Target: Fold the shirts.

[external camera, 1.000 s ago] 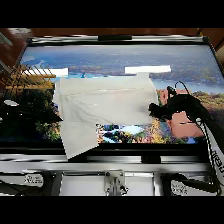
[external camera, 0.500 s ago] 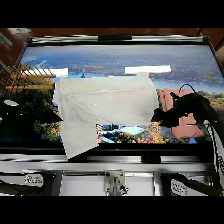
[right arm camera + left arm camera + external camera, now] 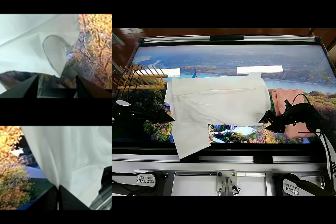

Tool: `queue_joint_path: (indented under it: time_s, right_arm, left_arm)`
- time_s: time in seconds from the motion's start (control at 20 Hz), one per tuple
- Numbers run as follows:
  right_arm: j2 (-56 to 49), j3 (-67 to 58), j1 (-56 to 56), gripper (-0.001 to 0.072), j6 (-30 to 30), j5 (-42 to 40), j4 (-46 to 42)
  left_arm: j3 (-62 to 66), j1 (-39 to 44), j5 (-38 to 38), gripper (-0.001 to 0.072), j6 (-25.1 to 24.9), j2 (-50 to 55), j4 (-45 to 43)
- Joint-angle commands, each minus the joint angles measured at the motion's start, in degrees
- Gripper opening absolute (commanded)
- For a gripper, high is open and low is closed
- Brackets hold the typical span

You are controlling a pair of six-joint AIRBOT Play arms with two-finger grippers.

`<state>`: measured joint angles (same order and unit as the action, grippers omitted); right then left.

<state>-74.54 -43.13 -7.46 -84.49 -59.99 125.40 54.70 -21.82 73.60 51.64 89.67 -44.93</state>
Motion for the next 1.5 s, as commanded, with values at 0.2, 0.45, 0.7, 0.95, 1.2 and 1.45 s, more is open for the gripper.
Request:
queue_joint_path:
  time_s: [0.2, 0.45, 0.7, 0.95, 1.2, 1.45]
  right_arm:
    - [-1.0, 2.1, 0.0, 0.0538, 3.3, 4.1, 2.5]
    - [-1.0, 2.9, 0.0, 0.0427, 4.8, 7.6, 3.4]
    - [-1.0, 2.9, 0.0, 0.0319, 5.8, 8.1, 3.4]
    - [-1.3, 2.9, 4.1, 0.0153, 6.3, 9.6, 3.1]
    - [0.1, 2.8, 4.1, 0.0047, 5.5, 9.4, 2.8]
    - [8.7, -1.6, 4.1, 0.0047, -1.2, 6.5, -0.5]
  left_arm:
    - [0.1, 0.0, 0.0, 0.0029, -0.2, 0.0, 0.0]
    - [0.1, 0.0, 0.0, 0.0029, -0.2, 0.0, 0.0]
    - [0.1, 0.0, -0.3, 0.0029, -0.2, 0.0, 0.0]
    - [0.1, 0.0, -1.3, 0.0029, -0.2, 0.0, 0.0]
    - [0.1, 0.0, -1.1, 0.0028, -0.2, -0.2, 0.0]
    - [6.3, 0.0, 3.1, 0.0027, -1.6, -4.9, 2.5]
